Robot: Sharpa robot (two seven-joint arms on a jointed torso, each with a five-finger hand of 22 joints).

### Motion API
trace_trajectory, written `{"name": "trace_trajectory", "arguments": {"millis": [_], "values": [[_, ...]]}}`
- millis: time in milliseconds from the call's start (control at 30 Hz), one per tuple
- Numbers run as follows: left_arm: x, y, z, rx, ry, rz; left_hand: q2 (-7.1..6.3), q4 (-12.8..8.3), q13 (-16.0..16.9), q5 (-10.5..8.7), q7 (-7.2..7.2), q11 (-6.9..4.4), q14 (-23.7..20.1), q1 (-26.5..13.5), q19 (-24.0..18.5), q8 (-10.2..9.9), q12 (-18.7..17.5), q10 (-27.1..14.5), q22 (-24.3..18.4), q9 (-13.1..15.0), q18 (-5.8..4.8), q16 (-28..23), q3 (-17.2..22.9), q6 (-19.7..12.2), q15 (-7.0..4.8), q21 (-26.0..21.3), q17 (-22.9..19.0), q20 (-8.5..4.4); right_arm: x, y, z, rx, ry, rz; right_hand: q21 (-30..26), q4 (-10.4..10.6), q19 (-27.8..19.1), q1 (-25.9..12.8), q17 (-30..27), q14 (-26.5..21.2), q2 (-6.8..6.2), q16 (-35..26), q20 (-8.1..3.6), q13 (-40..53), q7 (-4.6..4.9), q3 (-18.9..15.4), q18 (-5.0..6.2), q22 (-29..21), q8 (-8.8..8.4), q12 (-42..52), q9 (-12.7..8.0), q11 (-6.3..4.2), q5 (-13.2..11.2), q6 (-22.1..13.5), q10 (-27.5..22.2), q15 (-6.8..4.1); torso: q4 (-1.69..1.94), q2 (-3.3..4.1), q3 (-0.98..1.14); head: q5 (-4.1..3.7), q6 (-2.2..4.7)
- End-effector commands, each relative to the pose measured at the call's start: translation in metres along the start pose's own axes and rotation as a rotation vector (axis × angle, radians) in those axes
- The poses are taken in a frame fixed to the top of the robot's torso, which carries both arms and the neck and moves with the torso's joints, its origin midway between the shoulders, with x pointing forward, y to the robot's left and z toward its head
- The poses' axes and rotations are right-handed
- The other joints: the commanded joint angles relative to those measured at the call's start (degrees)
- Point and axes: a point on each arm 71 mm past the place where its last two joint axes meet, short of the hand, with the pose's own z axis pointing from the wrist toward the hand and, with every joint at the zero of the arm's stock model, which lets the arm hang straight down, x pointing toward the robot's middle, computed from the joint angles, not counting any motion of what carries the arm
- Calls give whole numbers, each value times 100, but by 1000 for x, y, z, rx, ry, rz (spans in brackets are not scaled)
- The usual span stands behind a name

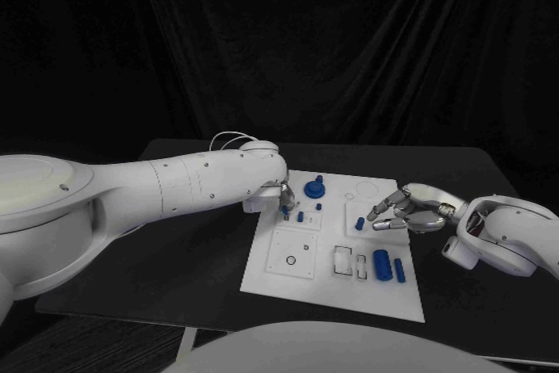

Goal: Assemble the parts on the task board

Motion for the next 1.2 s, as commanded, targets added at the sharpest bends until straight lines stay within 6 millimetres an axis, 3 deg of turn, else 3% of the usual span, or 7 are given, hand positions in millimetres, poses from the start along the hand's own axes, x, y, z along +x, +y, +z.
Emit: {"name": "trace_trajectory", "arguments": {"millis": [33,1200], "values": [[0,0,0,-28,-24,34,72,-76,1496,-36,-457,-32,595,82,289,-7,20,589,1158,3,-3,15,199,482,-52,-42,1510,-31,1,-1,0,14,-6,1,-16,-35,239,188,-4,237,215,-18,30,-1134,11,-14,111,1236,-10,-81,-1,-7,-6,10,178,-35,0,4,-1,-3,-1],[12,-2,2,-13,-21,80,34,-63,1473,-101,-444,-22,595,65,284,-51,-12,571,1155,-11,-1,15,211,460,-46,-62,1510,-30,1,-1,-1,9,-17,0,-31,-44,232,197,-8,233,210,-21,33,-1145,13,-20,115,1231,-7,-89,-1,-5,-10,18,172,-32,0,5,-1,-25,-1]]}}
